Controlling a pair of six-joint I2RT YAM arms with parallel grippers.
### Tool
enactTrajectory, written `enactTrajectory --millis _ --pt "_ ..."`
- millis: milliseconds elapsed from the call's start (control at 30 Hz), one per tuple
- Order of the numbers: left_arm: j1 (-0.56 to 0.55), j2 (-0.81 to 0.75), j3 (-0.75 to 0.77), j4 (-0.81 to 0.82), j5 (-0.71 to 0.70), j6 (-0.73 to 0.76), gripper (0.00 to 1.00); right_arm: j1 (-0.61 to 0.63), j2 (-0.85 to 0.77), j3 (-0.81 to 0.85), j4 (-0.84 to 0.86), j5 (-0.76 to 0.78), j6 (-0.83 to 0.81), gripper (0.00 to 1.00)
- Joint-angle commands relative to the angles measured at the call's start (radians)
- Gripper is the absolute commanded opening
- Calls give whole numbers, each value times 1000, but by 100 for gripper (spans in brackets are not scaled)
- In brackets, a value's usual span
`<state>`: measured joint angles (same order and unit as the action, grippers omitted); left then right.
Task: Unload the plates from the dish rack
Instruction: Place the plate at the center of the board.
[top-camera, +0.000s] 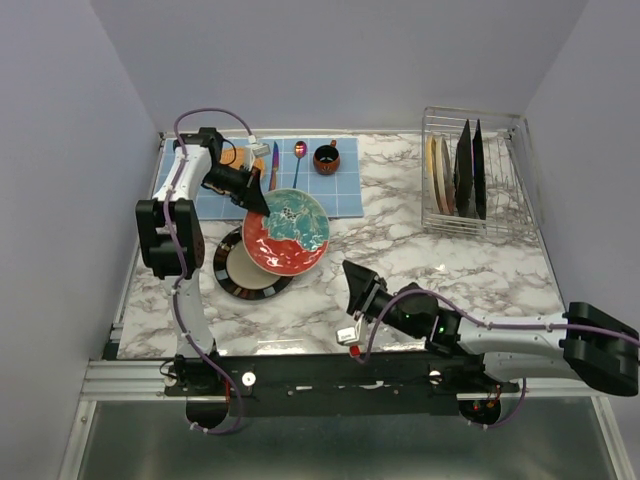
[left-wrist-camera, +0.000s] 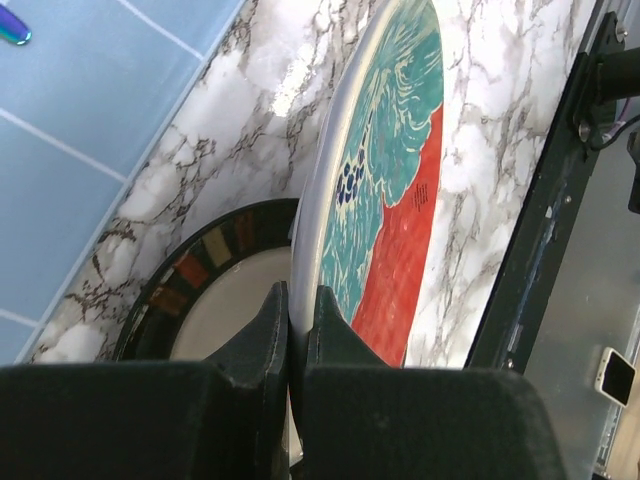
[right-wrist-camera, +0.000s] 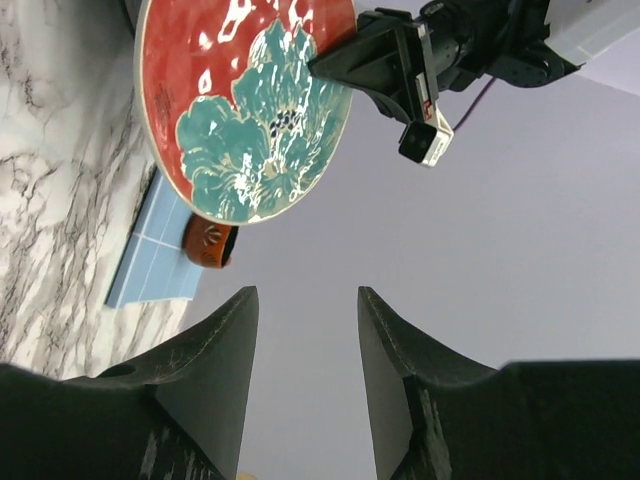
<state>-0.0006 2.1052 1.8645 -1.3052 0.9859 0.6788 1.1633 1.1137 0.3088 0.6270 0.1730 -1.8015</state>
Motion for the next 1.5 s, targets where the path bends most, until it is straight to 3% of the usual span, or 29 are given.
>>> enactTrajectory --millis 0,433,1467 --pt "47 -11 -13 -216 82 4 0 4 -25 -33 36 20 8 52" --pt "148 -30 -123 -216 51 87 0 3 -54 -74 42 19 -9 50" --pt "225 -4 -266 -215 -3 203 0 4 -45 -83 42 -1 -27 48"
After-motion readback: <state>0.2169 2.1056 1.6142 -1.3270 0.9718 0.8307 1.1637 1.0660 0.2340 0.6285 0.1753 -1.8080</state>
